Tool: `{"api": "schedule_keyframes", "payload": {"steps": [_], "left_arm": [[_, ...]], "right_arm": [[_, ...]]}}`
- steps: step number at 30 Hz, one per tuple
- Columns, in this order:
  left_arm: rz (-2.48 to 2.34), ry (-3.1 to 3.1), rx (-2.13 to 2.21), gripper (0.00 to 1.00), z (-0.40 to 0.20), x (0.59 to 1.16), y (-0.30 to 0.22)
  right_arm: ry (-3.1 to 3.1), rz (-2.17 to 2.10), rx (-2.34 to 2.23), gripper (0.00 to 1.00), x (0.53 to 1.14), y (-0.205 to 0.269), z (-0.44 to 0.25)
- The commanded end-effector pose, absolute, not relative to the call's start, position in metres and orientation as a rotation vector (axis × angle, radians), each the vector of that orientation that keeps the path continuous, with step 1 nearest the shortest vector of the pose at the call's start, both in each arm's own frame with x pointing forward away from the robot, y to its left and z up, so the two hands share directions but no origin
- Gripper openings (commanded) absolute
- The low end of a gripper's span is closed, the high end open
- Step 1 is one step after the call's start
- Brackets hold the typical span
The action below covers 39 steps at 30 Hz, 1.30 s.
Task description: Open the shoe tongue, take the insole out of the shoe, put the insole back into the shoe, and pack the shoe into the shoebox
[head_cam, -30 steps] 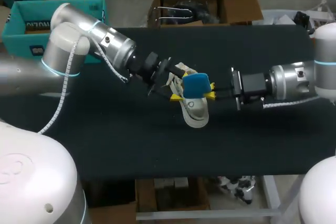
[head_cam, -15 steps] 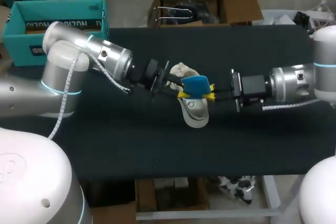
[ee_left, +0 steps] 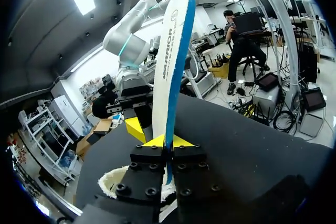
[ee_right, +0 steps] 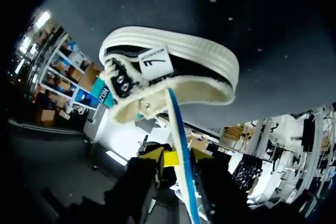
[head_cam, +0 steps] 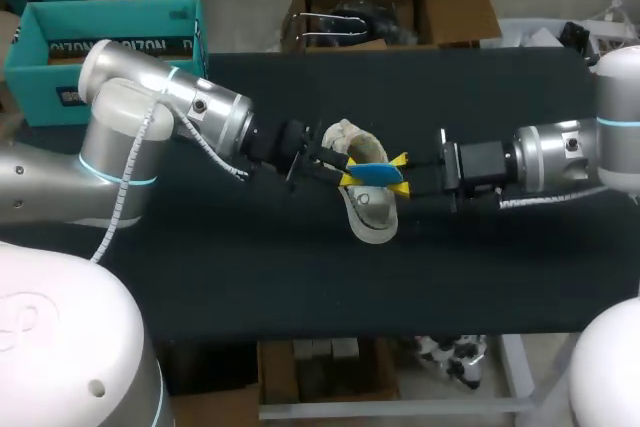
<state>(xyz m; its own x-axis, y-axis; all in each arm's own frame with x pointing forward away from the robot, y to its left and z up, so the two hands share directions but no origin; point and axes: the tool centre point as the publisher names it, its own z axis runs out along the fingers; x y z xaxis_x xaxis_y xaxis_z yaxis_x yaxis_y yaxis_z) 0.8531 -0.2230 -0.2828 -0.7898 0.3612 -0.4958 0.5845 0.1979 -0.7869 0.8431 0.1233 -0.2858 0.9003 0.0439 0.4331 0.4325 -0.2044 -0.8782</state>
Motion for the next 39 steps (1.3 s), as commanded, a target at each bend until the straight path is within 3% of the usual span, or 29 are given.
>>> {"api": "schedule_keyframes", "payload": {"steps": [1, 5, 16, 17, 18, 39], "left_arm": [[-1.614, 2.303, 0.970, 0.00, -0.279, 0.863, -0.223], [-1.567, 2.329, 0.986, 0.00, -0.280, 0.870, -0.222], [-1.495, 2.400, 1.033, 0.00, -0.291, 0.879, -0.227], [-1.490, 2.403, 1.037, 0.00, -0.291, 0.879, -0.227], [-1.485, 2.408, 1.045, 0.00, -0.291, 0.879, -0.227], [-1.433, 2.488, 1.089, 0.00, -0.310, 0.892, -0.227]], "right_arm": [[-0.356, -0.387, -1.803, 0.46, 0.830, 0.123, -0.277], [-0.366, -0.389, -1.830, 0.44, 0.825, 0.125, -0.277], [-0.404, -0.392, -1.869, 0.24, 0.832, 0.138, -0.283], [-0.393, -0.394, -1.884, 0.16, 0.832, 0.139, -0.283], [-0.396, -0.398, -1.882, 0.01, 0.833, 0.139, -0.283], [-0.453, -0.530, -1.945, 0.00, 0.841, 0.147, -0.306]]}}
